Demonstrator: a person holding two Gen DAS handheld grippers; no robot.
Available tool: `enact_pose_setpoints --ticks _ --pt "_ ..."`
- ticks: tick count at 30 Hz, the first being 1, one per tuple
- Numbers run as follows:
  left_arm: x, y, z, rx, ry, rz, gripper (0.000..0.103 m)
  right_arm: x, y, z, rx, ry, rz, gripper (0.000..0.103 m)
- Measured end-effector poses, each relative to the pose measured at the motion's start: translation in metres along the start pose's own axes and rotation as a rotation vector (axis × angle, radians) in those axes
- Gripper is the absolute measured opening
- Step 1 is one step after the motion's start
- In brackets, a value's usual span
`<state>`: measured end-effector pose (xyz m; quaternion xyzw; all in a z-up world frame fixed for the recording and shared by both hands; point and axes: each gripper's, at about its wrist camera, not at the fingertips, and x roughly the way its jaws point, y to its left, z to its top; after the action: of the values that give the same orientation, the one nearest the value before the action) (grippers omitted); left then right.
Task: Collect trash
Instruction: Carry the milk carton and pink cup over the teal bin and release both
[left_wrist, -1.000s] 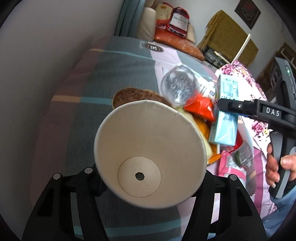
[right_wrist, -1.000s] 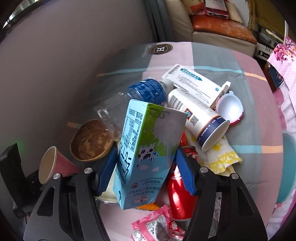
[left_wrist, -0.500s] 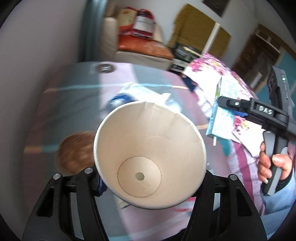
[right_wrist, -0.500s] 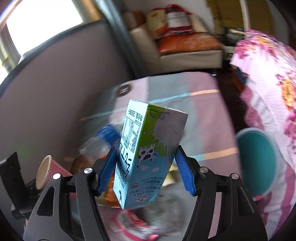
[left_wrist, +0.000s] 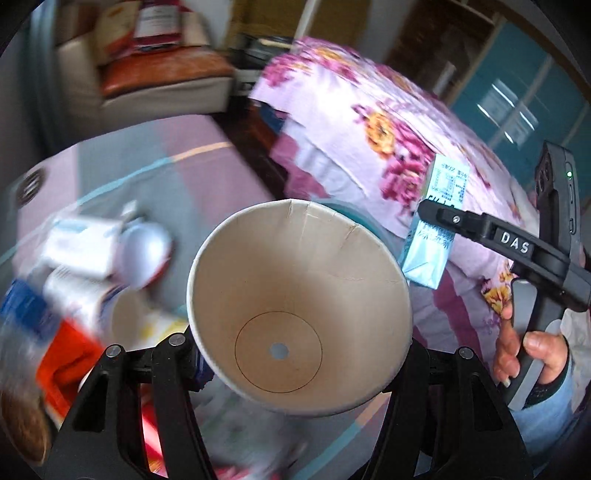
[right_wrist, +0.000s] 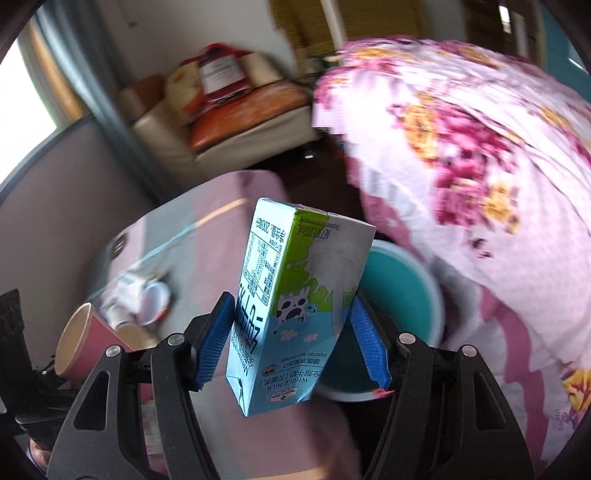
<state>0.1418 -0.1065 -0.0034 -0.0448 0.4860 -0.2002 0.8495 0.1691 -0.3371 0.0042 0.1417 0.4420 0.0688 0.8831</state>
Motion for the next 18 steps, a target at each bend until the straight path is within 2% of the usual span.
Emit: enact_pose_setpoints --ticks 4,8,12,16,18 --pt "0.043 -0.035 0.022 0.059 0.048 -0.02 0.063 0.009 -0.048 0.0 0.077 0.009 -0.032 0.061" --pt "0.078 -0.053 0.035 0.079 0.089 -0.028 0.063 0.017 -0.076 -0.002 0.11 0.024 -0.046 0.061" --pt "0.11 -0.062 0.04 0.082 0.139 -0.024 0.064 0.024 -0.092 -0.002 0.124 0.031 -0.057 0.061" --pt "0.126 -0.069 0.04 0.096 0.165 -0.007 0.066 0.031 -0.101 0.001 0.134 0.035 -0.061 0.061" --pt "0.131 -0.069 0.038 0.097 0.169 0.011 0.074 0.034 -0.103 0.001 0.134 0.037 -0.061 0.061"
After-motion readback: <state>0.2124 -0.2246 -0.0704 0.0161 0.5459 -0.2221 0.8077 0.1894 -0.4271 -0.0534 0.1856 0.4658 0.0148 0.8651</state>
